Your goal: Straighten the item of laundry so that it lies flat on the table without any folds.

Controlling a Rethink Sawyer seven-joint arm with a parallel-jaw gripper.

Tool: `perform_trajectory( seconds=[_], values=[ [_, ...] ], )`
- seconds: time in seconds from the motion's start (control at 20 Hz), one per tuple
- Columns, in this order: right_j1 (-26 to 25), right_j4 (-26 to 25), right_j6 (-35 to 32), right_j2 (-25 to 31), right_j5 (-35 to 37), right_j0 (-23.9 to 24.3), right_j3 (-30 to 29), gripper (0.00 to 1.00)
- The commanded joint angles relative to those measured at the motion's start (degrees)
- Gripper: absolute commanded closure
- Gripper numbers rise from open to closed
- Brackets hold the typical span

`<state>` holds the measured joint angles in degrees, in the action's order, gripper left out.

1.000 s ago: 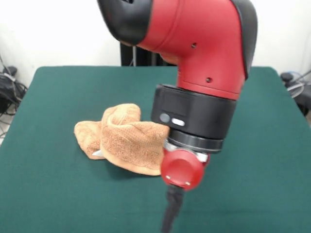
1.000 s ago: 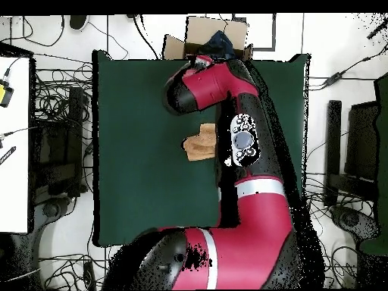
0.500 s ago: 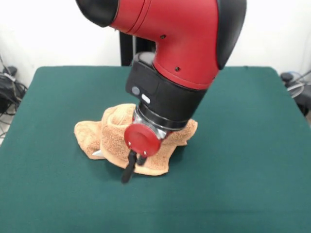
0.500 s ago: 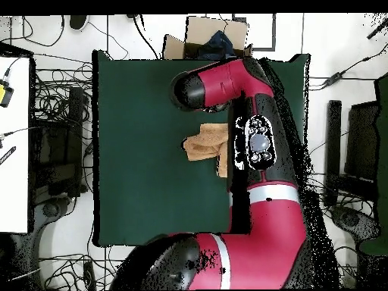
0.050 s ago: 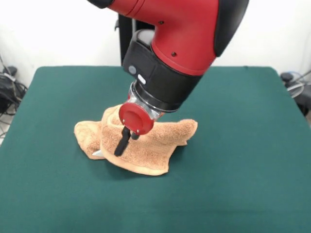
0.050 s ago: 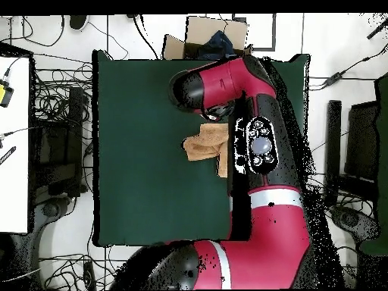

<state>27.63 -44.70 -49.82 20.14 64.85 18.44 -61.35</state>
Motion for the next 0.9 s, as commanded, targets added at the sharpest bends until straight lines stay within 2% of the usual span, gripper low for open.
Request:
perform_trajectory(
  seconds=[0.05, 0.4, 0.65, 0.9],
  values=[
    [1.44, 2.04, 13.1, 2.39, 2.36, 2.0, -11.27, 0.0],
    [2.05, 6.16, 16.99, 8.51, 0.46, 4.11, -14.78, 0.0],
    [2.69, 6.08, 19.18, 8.96, 2.52, 4.27, -16.84, 0.0],
    [3.16, 6.28, 18.69, 9.41, -1.1, 4.91, -20.58, 0.0]
  ],
)
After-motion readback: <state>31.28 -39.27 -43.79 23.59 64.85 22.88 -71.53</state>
